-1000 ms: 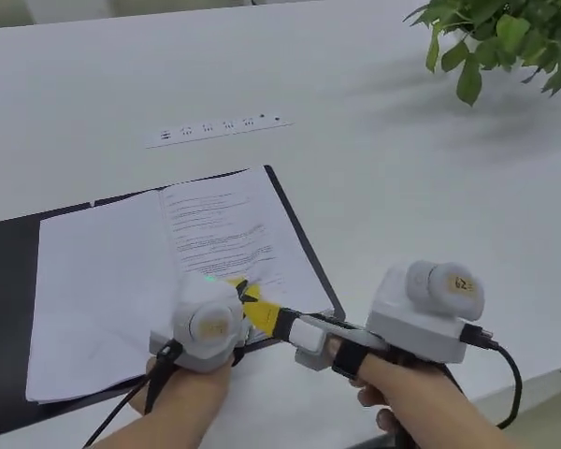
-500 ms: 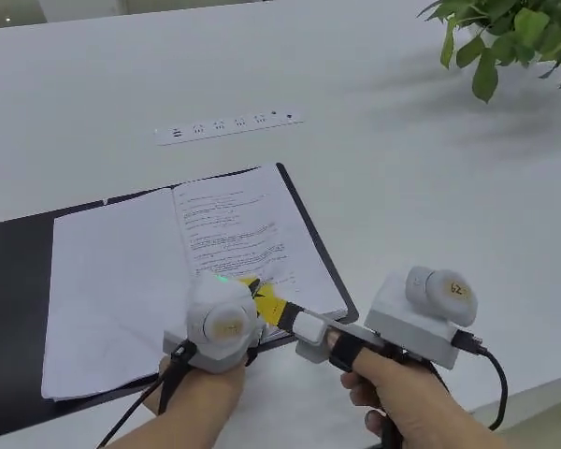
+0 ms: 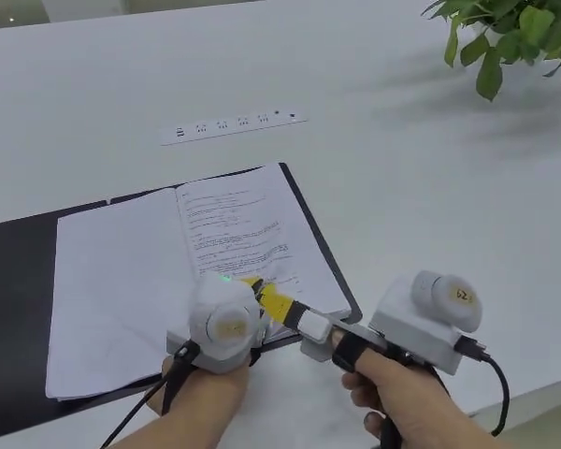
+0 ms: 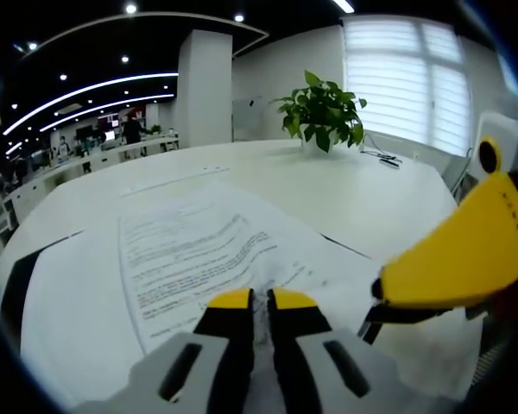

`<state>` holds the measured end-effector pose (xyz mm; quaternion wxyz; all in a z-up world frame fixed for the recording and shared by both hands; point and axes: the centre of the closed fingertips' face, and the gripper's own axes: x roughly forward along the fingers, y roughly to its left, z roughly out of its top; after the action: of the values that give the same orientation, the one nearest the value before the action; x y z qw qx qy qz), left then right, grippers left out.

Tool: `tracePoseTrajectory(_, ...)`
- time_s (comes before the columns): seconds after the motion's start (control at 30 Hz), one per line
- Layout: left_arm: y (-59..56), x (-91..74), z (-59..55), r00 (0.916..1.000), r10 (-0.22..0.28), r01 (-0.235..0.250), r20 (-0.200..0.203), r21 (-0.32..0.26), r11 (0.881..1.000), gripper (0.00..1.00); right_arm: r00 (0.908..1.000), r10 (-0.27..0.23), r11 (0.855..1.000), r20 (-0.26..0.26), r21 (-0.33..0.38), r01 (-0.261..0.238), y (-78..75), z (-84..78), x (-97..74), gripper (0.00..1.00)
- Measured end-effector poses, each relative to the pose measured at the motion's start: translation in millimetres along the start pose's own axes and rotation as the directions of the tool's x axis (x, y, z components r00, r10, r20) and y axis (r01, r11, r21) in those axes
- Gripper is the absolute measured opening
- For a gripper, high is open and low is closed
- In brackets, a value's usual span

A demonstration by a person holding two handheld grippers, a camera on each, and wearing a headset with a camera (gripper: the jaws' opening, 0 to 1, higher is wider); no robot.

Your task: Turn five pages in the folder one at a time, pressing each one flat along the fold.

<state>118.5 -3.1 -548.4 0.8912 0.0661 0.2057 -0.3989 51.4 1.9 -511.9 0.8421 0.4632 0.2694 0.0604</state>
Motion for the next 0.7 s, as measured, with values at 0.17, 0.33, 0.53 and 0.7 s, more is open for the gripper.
tracePoseTrajectory(0.17,0.1,0.1,-0.2,1.0000,0.000,0.000,0.001,-0.003,1.000,0.06,0.9998,-0.016,0.999,0.015,0.040,0.015,-9.4,3.7,3.8,0.43)
tracePoseTrajectory(0.33,0.2,-0.1,-0.1,1.0000,-0.001,0.001,0.000,-0.010,1.000,0.06,0.9980,-0.056,0.997,0.028,0.062,0.054,-20.0,5.7,7.5,0.32)
tracePoseTrajectory(0.53,0.5,0.0,0.3,1.0000,-0.009,0.009,-0.003,-0.045,0.999,0.07,0.9909,-0.130,0.990,0.036,0.066,0.127,-36.4,6.0,9.1,0.08)
tracePoseTrajectory(0.7,1.2,-3.2,1.0,0.9996,-0.019,0.018,-0.021,-0.069,0.997,0.07,0.9872,-0.151,0.987,0.051,0.066,0.148,-40.7,6.5,9.1,0.00)
